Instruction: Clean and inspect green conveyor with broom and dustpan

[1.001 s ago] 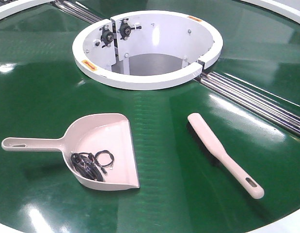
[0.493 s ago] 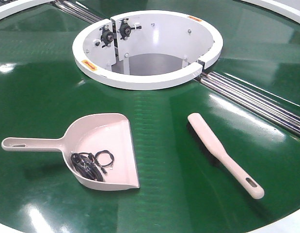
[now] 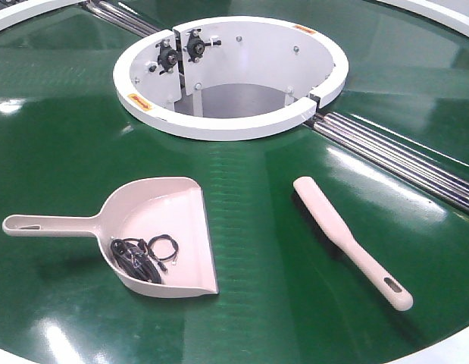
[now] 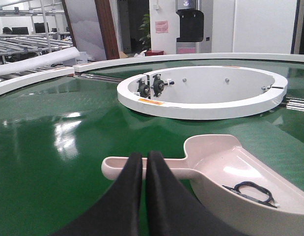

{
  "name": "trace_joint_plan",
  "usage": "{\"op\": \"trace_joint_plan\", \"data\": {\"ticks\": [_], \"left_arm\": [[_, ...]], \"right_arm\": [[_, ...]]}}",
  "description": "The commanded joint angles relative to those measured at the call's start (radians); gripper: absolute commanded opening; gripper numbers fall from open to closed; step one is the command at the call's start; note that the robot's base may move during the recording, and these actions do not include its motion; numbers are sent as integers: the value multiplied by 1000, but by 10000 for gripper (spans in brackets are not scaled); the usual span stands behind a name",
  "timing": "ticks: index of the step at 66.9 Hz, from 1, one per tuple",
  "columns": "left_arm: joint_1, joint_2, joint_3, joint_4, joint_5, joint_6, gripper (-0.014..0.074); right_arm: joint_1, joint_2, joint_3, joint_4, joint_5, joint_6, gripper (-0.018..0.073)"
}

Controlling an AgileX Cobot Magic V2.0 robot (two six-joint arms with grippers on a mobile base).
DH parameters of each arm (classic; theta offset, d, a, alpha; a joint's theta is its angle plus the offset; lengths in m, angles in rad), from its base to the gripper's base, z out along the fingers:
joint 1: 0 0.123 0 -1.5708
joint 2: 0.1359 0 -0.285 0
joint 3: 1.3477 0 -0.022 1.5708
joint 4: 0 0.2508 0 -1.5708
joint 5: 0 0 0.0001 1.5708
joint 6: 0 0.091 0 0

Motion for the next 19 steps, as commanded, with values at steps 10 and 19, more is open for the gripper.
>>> {"op": "trace_joint_plan", "data": {"ticks": [10,19], "left_arm": [[0,-14,9,-2,-71,-9,-6],[0,-14,9,-2,-71,-9,-6]], "right_arm": [[-7,-11,3,-8,-67,0,-8],[-7,-11,3,-8,-68,0,-8]]}}
